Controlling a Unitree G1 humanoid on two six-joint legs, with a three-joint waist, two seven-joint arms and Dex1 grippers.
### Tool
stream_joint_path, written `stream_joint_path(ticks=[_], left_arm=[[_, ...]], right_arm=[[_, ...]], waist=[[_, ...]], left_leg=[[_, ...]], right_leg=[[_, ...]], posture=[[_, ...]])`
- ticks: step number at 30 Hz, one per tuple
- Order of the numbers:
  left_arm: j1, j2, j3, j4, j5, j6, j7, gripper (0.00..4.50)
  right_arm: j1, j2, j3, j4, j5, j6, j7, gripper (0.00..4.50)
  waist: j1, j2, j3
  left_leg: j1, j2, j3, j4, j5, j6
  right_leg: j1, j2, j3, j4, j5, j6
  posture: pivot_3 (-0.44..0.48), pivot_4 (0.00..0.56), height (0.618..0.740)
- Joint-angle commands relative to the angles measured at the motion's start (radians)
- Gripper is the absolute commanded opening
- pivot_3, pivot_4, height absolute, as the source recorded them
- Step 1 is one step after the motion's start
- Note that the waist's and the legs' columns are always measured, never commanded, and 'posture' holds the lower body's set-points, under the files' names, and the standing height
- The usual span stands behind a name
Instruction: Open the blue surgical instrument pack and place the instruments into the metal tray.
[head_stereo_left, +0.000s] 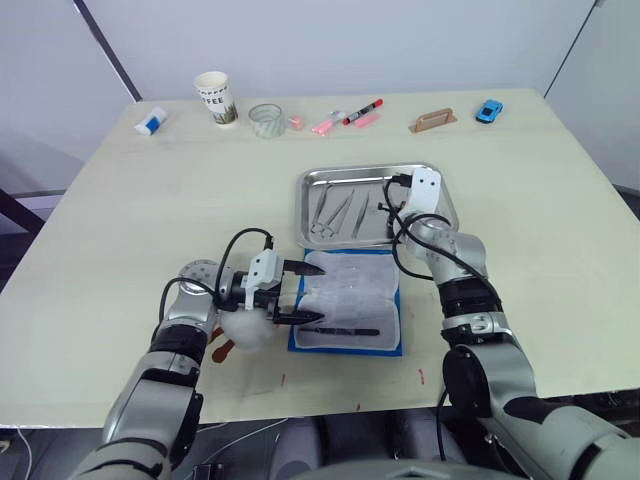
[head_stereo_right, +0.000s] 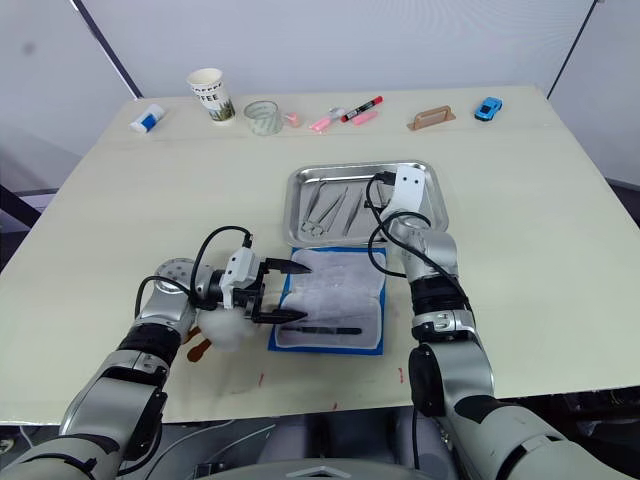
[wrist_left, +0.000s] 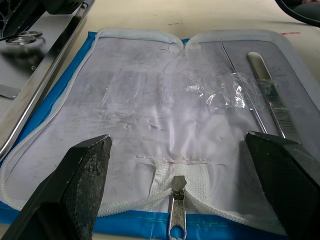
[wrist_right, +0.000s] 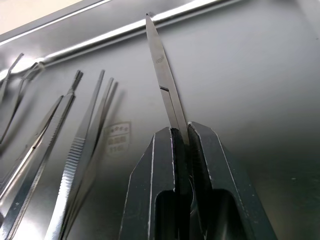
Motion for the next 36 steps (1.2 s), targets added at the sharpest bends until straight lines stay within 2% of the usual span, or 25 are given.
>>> stream_joint_path(ticks=[1, 10, 14, 17, 18, 19, 20, 23, 28, 32, 36], left_arm=[[0.043, -0.017, -0.037, 0.039, 0.061, 0.02, -0.003, 4.5], [0.036, -0.019, -0.036, 0.061, 0.067, 0.009, -0.004, 4.5], [0.034, -0.021, -0.036, 0.069, 0.07, 0.005, -0.005, 4.5], [0.032, -0.021, -0.035, 0.074, 0.071, 0.003, -0.007, 4.5], [0.031, -0.021, -0.035, 0.075, 0.071, 0.001, -0.007, 4.5], [0.031, -0.021, -0.035, 0.076, 0.071, 0.001, -0.008, 4.5], [0.03, -0.021, -0.034, 0.076, 0.071, 0.0, -0.008, 4.5], [0.028, -0.02, -0.033, 0.077, 0.071, -0.001, -0.01, 4.5], [0.025, -0.014, -0.03, 0.079, 0.071, -0.002, -0.013, 4.5], [0.021, -0.014, -0.028, 0.081, 0.073, -0.004, -0.016, 4.5], [0.021, -0.014, -0.025, 0.081, 0.076, -0.005, -0.019, 4.5]], right_arm=[[-0.035, 0.061, 0.024, -0.017, 0.024, 0.021, 0.027, 0.05], [-0.034, 0.052, 0.03, -0.07, 0.03, 0.068, 0.009, 0.05], [-0.022, 0.055, 0.036, -0.12, 0.029, 0.083, -0.004, 1.64], [-0.01, 0.054, 0.044, -0.161, 0.028, 0.079, -0.003, 3.23], [-0.006, 0.052, 0.05, -0.175, 0.025, 0.075, 0.0, 3.29], [-0.003, 0.045, 0.062, -0.191, 0.019, 0.072, 0.009, 3.95], [0.001, 0.036, 0.076, -0.218, 0.016, 0.068, 0.023, 4.38], [0.016, 0.007, 0.114, -0.288, 0.013, 0.075, 0.066, 4.45], [0.102, -0.112, 0.178, -0.487, 0.076, 0.071, 0.294, 4.45], [0.208, -0.288, 0.242, -0.609, 0.113, 0.0, 0.567, 4.45], [0.288, -0.431, 0.285, -0.669, 0.14, -0.023, 0.757, 4.45]], waist=[[0.0, 0.0, 0.0], [0.0, 0.0, 0.0], [0.001, 0.0, 0.0], [0.001, 0.0, 0.0], [0.001, 0.0, 0.0], [0.001, 0.0, 0.0], [0.0, 0.0, 0.0], [0.001, 0.0, 0.0], [0.002, 0.0, 0.0], [0.003, -0.001, 0.0], [0.0, 0.0, 0.0]], left_leg=[[0.0, 0.0, 0.0, 0.0, 0.0, 0.0], [0.0, 0.0, 0.0, 0.0, 0.0, 0.0], [0.0, 0.0, 0.0, 0.0, 0.0, 0.0], [0.0, 0.0, 0.0, 0.0, 0.0, 0.0], [0.0, 0.0, 0.0, 0.0, 0.0, 0.0], [0.0, 0.0, 0.0, 0.0, 0.0, 0.0], [0.0, 0.0, 0.0, 0.0, 0.0, 0.0], [0.0, 0.0, -0.001, 0.0, 0.0, 0.0], [0.0, 0.0, -0.001, 0.0, 0.0, 0.0], [-0.001, -0.001, -0.003, 0.0, 0.0, 0.0], [0.0, -0.001, -0.002, 0.0, 0.0, 0.0]], right_leg=[[0.0, 0.0, 0.0, 0.0, 0.0, 0.0], [0.0, 0.0, 0.0, 0.0, 0.0, 0.0], [0.0, 0.0, 0.0, 0.0, 0.0, 0.0], [0.0, 0.0, 0.0, 0.0, 0.0, 0.0], [0.0, 0.0, 0.0, 0.001, 0.0, 0.0], [0.0, 0.0, 0.0, 0.001, 0.0, 0.0], [0.0, 0.0, 0.0, 0.001, 0.0, 0.0], [0.0, 0.0, -0.001, 0.001, 0.0, 0.0], [0.0, 0.0, -0.001, 0.0, 0.0, 0.0], [0.001, 0.0, -0.001, 0.0, 0.0, 0.0], [0.001, 0.001, 0.0, 0.001, 0.0, 0.0]], posture=[[0.0, 0.15, 0.74], [0.0, 0.15, 0.74], [0.0, 0.15, 0.74], [0.0, 0.15, 0.74], [0.0, 0.15, 0.74], [0.0, 0.15, 0.74], [0.0, 0.15, 0.74], [0.0, 0.15, 0.74], [0.0, 0.15, 0.74], [0.0, 0.15, 0.74], [0.0, 0.15, 0.74]])
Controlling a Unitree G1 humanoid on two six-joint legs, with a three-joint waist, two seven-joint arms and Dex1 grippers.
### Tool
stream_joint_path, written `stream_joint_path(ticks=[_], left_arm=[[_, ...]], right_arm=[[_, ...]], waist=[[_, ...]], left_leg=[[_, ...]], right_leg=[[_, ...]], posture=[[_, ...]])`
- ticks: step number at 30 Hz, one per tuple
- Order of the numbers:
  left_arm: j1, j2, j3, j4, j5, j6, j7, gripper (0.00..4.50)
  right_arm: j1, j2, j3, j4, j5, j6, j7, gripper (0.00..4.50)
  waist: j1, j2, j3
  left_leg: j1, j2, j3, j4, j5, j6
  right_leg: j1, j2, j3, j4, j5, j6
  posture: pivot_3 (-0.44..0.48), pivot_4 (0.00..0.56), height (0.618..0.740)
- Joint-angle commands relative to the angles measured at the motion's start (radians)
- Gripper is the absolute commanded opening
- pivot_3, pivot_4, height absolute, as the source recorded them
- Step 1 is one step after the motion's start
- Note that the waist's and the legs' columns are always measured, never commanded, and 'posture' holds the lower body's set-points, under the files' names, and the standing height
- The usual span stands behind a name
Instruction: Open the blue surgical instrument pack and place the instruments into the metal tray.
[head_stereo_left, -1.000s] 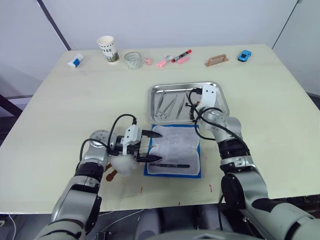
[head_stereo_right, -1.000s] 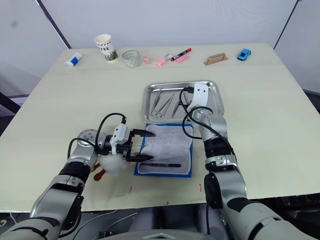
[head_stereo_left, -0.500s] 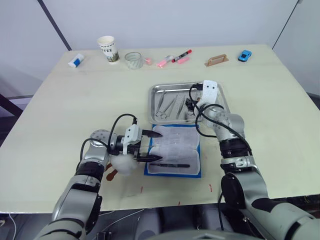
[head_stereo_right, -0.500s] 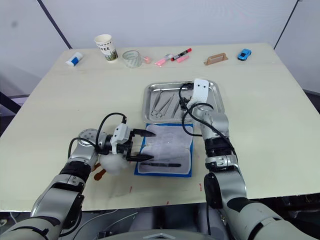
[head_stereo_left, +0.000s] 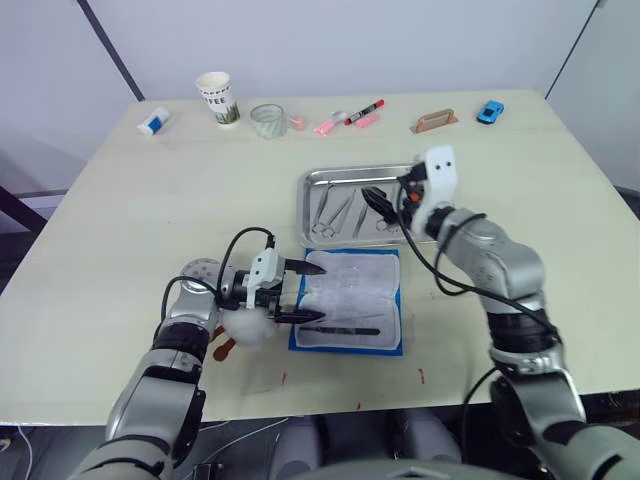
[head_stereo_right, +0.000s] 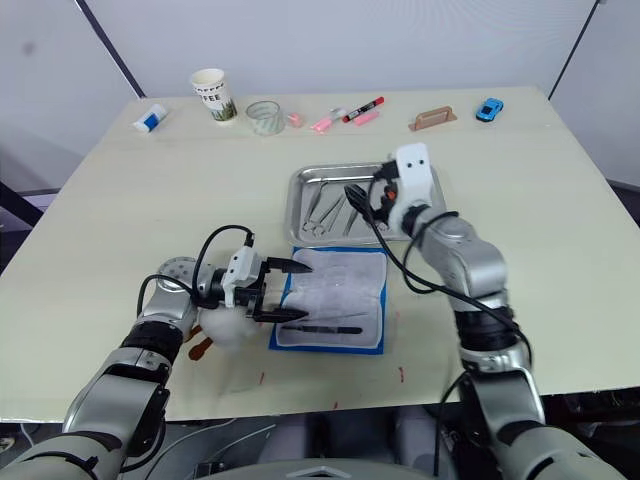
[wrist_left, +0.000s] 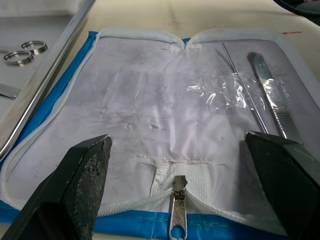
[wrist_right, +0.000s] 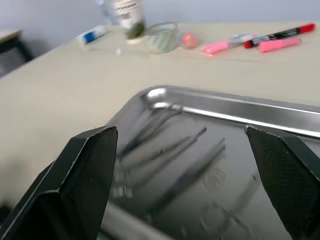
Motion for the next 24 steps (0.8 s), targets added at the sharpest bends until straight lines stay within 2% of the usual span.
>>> stream_joint_path(ticks=[1, 6, 11, 24], left_arm=[[0.04, -0.007, -0.037, 0.054, 0.061, 0.001, -0.014, 4.5], [0.039, -0.008, -0.032, 0.052, 0.064, 0.003, -0.015, 4.5], [0.043, -0.007, -0.033, 0.047, 0.065, 0.005, -0.016, 4.5], [0.043, -0.006, -0.033, 0.038, 0.064, 0.013, -0.013, 4.5]], right_arm=[[0.046, -0.101, 0.048, -0.094, 0.044, -0.035, 0.196, 4.45], [0.135, -0.283, 0.145, -0.134, 0.005, -0.127, 0.418, 4.45], [0.17, -0.361, 0.225, -0.133, -0.048, -0.22, 0.543, 4.45], [0.127, -0.341, 0.37, -0.065, -0.213, -0.299, 0.592, 4.45]], waist=[[0.0, 0.0, 0.0], [0.002, -0.001, 0.0], [0.001, -0.002, 0.001], [0.004, -0.003, 0.001]], left_leg=[[0.0, 0.0, 0.0, 0.0, 0.0, 0.0], [0.0, 0.0, 0.0, 0.0, 0.0, 0.001], [0.001, 0.0, -0.001, 0.0, 0.0, 0.001], [0.001, 0.0, 0.0, 0.0, 0.0, 0.001]], right_leg=[[0.0, 0.0, 0.0, 0.0, 0.0, 0.0], [0.001, 0.0, 0.0, -0.001, 0.0, 0.0], [0.001, 0.001, 0.0, 0.0, 0.0, 0.0], [0.001, 0.001, 0.0, 0.0, 0.0, 0.0]], posture=[[0.0, 0.15, 0.74], [0.0, 0.15, 0.74], [0.0, 0.15, 0.74], [0.0, 0.15, 0.74]])
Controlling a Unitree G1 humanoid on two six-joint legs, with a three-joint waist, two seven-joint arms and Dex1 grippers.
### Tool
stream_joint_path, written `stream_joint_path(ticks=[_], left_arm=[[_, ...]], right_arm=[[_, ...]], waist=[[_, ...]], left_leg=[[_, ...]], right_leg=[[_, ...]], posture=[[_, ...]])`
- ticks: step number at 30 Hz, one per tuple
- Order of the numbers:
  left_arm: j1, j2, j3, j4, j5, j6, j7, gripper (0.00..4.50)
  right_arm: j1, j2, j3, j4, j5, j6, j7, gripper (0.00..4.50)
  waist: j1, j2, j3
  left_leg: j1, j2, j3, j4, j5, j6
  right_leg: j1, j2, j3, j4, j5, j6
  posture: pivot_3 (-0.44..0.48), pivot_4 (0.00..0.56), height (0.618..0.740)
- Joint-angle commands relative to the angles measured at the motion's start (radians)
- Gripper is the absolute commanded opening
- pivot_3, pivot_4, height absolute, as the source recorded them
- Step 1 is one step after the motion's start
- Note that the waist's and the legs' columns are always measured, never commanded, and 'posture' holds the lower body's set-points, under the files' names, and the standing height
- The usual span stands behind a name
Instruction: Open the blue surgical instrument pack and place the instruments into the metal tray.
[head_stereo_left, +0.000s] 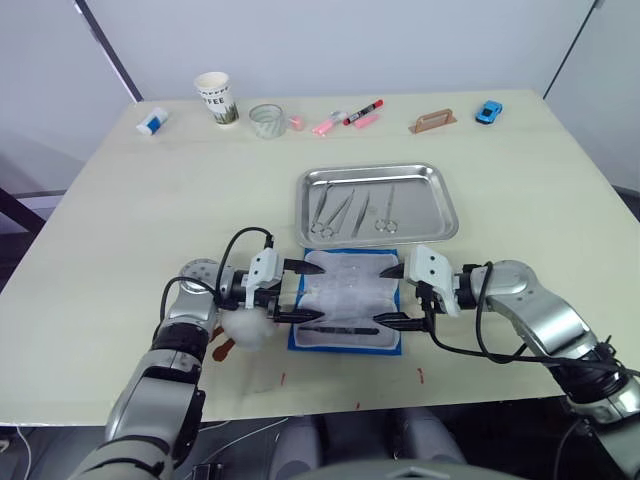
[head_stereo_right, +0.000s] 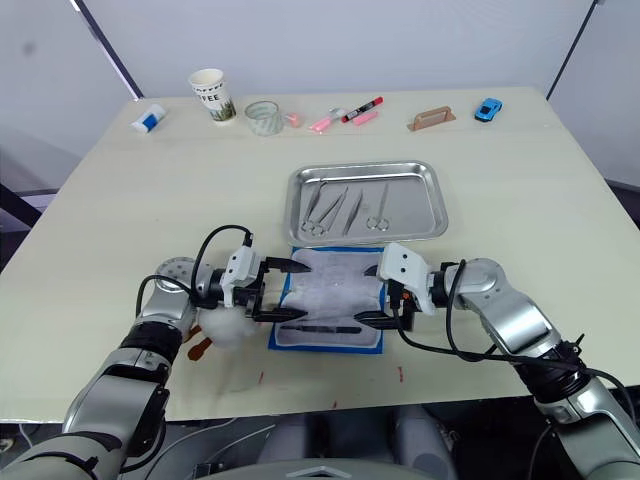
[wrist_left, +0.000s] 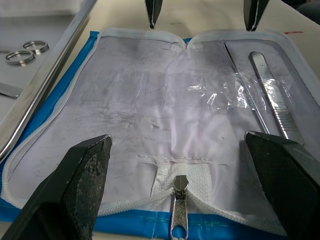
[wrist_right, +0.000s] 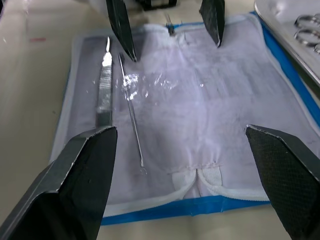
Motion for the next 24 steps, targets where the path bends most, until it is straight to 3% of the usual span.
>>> stream_joint_path(ticks=[1, 5, 7, 9, 11, 15, 24], left_arm=[[0.043, -0.004, -0.039, 0.039, 0.059, 0.013, -0.013, 4.5], [0.043, -0.004, -0.039, 0.039, 0.06, 0.012, -0.011, 4.5], [0.042, -0.004, -0.039, 0.039, 0.061, 0.013, -0.01, 4.5], [0.041, -0.004, -0.04, 0.04, 0.062, 0.014, -0.009, 4.5], [0.041, -0.003, -0.04, 0.041, 0.062, 0.012, -0.009, 4.5], [0.038, -0.004, -0.04, 0.048, 0.065, 0.009, -0.007, 4.5], [0.035, -0.005, -0.04, 0.059, 0.07, 0.002, -0.007, 4.5]], right_arm=[[-0.03, 0.013, 0.037, 0.009, -0.055, -0.049, 0.011, 4.45], [-0.031, 0.032, 0.075, 0.043, -0.111, -0.09, 0.005, 4.45], [-0.03, 0.044, 0.072, 0.049, -0.111, -0.091, 0.008, 3.93], [-0.03, 0.048, 0.068, 0.052, -0.112, -0.093, 0.014, 3.23], [-0.028, 0.049, 0.065, 0.052, -0.115, -0.095, 0.018, 2.04], [-0.024, 0.047, 0.062, 0.05, -0.12, -0.099, 0.029, 0.06], [-0.018, 0.008, 0.055, -0.01, -0.12, -0.075, 0.059, 0.06]], waist=[[0.0, 0.0, 0.0], [0.001, 0.0, 0.0], [0.001, 0.0, 0.0], [0.001, 0.0, 0.0], [0.001, 0.0, 0.0], [0.001, 0.0, 0.0], [0.002, 0.0, 0.0]], left_leg=[[0.0, 0.0, 0.0, 0.0, 0.0, 0.0], [0.0, 0.0, 0.0, 0.0, 0.0, 0.0], [0.0, 0.0, 0.0, 0.0, 0.0, 0.0], [0.0, 0.0, 0.0, 0.0, 0.0, 0.0], [0.0, 0.0, 0.0, 0.001, 0.0, 0.0], [0.0, 0.0, 0.0, 0.001, 0.0, 0.0], [0.0, 0.0, 0.0, 0.001, 0.0, 0.0]], right_leg=[[0.0, 0.0, 0.0, 0.0, 0.0, 0.0], [0.0, 0.0, 0.0, 0.0, 0.0, 0.0], [0.0, 0.0, 0.0, 0.0, 0.0, 0.0], [0.0, 0.0, 0.0, 0.0, 0.0, 0.0], [0.0, 0.0, 0.0, 0.0, 0.0, 0.0], [0.0, 0.0, 0.0, 0.0, 0.0, 0.0], [0.0, 0.0, 0.0, 0.001, 0.0, 0.0]], posture=[[0.0, 0.15, 0.74], [0.0, 0.15, 0.74], [0.0, 0.15, 0.74], [0.0, 0.15, 0.74], [0.0, 0.15, 0.74], [0.0, 0.15, 0.74], [0.0, 0.15, 0.74]])
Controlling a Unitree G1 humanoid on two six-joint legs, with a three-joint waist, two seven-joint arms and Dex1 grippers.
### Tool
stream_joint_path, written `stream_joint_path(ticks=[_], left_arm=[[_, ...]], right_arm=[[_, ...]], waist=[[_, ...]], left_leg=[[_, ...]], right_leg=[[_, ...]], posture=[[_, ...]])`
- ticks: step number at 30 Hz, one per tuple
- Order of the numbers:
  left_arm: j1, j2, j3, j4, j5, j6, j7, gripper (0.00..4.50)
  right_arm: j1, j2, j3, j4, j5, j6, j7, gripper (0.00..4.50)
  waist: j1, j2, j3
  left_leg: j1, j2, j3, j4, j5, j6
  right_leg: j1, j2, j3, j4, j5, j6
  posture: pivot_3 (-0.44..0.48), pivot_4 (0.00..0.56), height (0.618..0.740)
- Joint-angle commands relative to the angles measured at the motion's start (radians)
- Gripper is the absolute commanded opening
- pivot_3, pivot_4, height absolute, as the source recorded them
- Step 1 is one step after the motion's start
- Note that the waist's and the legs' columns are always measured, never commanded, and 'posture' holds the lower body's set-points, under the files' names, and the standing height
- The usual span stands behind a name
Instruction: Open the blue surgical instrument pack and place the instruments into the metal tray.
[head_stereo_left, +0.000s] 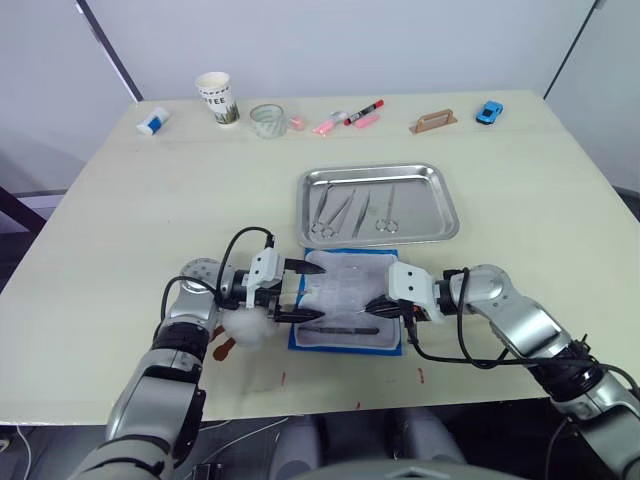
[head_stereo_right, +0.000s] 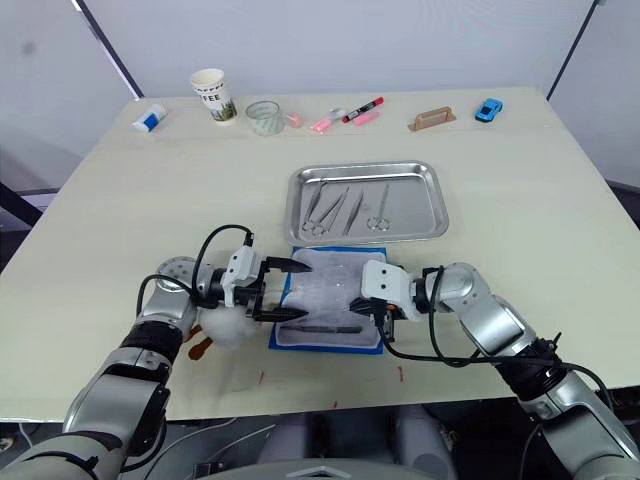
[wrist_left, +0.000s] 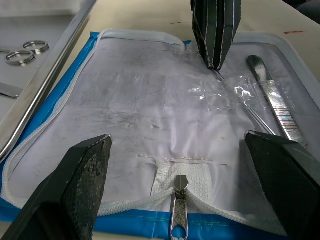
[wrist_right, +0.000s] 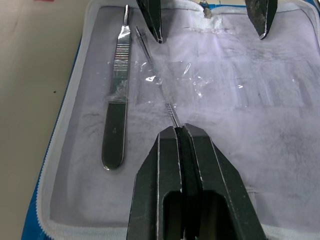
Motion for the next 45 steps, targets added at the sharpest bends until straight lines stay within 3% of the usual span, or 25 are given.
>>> stream_joint_path(ticks=[1, 15, 23, 26, 28, 45], left_arm=[[0.039, -0.003, -0.039, 0.057, 0.066, 0.002, -0.008, 4.5], [0.04, -0.006, -0.041, 0.059, 0.067, -0.003, -0.012, 4.5], [0.035, -0.008, -0.041, 0.06, 0.068, -0.002, -0.01, 4.5], [0.034, -0.009, -0.042, 0.06, 0.068, -0.001, -0.008, 4.5], [0.035, -0.01, -0.042, 0.057, 0.068, 0.001, -0.008, 4.5], [0.022, -0.009, -0.041, 0.077, 0.074, -0.011, -0.005, 4.5]], right_arm=[[-0.004, -0.033, -0.022, -0.072, 0.0, 0.024, 0.021, 0.06], [-0.052, -0.095, -0.033, -0.261, 0.014, 0.232, 0.023, 0.06], [-0.047, -0.076, -0.041, -0.232, 0.056, 0.231, 0.024, 0.06], [-0.057, -0.074, -0.025, -0.203, 0.033, 0.202, 0.014, 0.83], [-0.063, -0.064, -0.019, -0.176, 0.007, 0.164, -0.007, 1.65], [-0.119, -0.031, 0.06, 0.008, -0.027, 0.145, 0.1, 1.65]], waist=[[0.0, 0.0, 0.0], [0.001, 0.0, 0.0], [0.001, 0.0, 0.0], [0.001, 0.0, 0.0], [0.001, 0.0, 0.0], [0.001, 0.0, 0.0]], left_leg=[[0.0, 0.0, 0.0, 0.0, 0.0, 0.0], [0.0, 0.0, 0.0, 0.001, 0.0, 0.0], [0.0, 0.0, 0.0, 0.001, 0.0, 0.0], [0.0, 0.0, 0.0, 0.001, 0.0, 0.0], [0.0, 0.0, 0.0, 0.001, 0.0, 0.0], [0.0, 0.0, 0.0, 0.002, 0.0, 0.0]], right_leg=[[0.0, 0.0, 0.0, 0.0, 0.0, 0.0], [0.0, 0.0, 0.0, 0.0, 0.0, 0.0], [0.0, 0.0, 0.0, 0.0, 0.0, 0.0], [0.0, 0.0, 0.0, 0.0, 0.0, 0.0], [0.0, 0.0, 0.0, 0.0, 0.0, 0.0], [0.0, 0.0, 0.0, 0.001, 0.0, 0.0]], posture=[[0.0, 0.15, 0.74], [0.0, 0.15, 0.74], [0.0, 0.15, 0.74], [0.0, 0.15, 0.74], [0.0, 0.15, 0.74], [0.0, 0.15, 0.74]])
